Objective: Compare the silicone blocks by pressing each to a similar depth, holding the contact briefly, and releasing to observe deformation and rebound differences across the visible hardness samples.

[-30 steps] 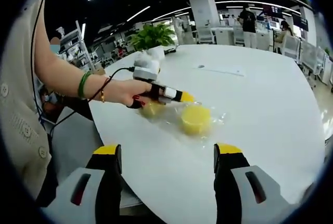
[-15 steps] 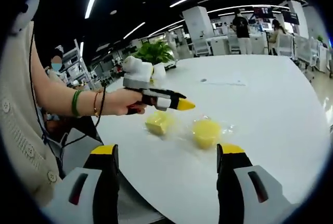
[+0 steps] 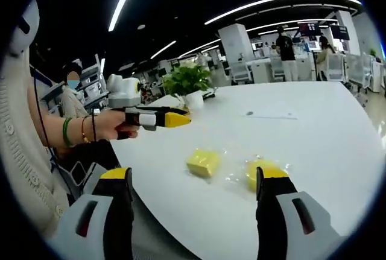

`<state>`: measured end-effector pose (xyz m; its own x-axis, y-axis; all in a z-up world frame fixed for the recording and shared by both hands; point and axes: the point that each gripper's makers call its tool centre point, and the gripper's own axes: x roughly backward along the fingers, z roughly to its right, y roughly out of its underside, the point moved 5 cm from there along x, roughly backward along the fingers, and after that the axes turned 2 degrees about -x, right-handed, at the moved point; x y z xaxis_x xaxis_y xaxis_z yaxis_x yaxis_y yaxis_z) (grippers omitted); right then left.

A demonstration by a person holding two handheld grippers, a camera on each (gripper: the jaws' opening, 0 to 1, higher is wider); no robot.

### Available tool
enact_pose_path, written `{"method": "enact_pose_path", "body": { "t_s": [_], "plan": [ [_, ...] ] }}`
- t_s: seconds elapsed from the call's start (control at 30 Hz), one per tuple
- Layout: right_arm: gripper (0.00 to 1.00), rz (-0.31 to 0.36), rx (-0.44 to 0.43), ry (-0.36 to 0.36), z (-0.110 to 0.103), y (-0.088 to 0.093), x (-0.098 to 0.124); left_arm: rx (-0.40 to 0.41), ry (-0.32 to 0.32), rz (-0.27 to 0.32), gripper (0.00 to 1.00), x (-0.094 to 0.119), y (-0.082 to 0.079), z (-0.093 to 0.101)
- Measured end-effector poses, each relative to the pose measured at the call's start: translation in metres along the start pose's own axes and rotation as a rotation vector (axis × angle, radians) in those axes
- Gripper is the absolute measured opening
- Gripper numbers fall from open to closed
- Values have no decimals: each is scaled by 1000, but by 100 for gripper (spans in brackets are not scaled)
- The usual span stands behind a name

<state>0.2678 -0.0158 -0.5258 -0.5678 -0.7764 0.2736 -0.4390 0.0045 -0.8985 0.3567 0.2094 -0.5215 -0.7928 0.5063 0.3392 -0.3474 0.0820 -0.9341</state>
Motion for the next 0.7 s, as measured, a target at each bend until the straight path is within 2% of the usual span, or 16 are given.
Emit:
{"method": "enact_pose_path", "body": {
  "t_s": [0.1, 0.13, 0.2, 0.27, 0.4, 0.5, 0.6, 0.7],
  "plan": [
    [77, 5, 4, 11, -7, 1, 0, -31, -46, 2, 59, 27, 4, -9],
    [75, 16, 47, 37, -8, 0, 1, -44, -56, 7, 60, 34, 5, -10],
    [77, 17, 39, 46, -13, 2, 2, -47, -94, 16, 62, 50, 9, -13],
    [81, 30, 28, 53, -17, 3, 2, -45, -91, 21, 65, 65, 16, -12],
    [80, 28, 37, 74, -21, 10, 5, -19, -93, 24, 68, 91, 31, -11],
    [81, 36, 25, 81, -22, 17, 7, 9, -72, 23, 67, 106, 42, -11],
    [85, 33, 3, 88, -23, 24, 9, -36, -77, -5, 71, 121, 54, -11],
    [86, 35, 3, 97, -25, 32, 13, -58, -96, 1, 74, 132, 59, -12]
  ]
}}
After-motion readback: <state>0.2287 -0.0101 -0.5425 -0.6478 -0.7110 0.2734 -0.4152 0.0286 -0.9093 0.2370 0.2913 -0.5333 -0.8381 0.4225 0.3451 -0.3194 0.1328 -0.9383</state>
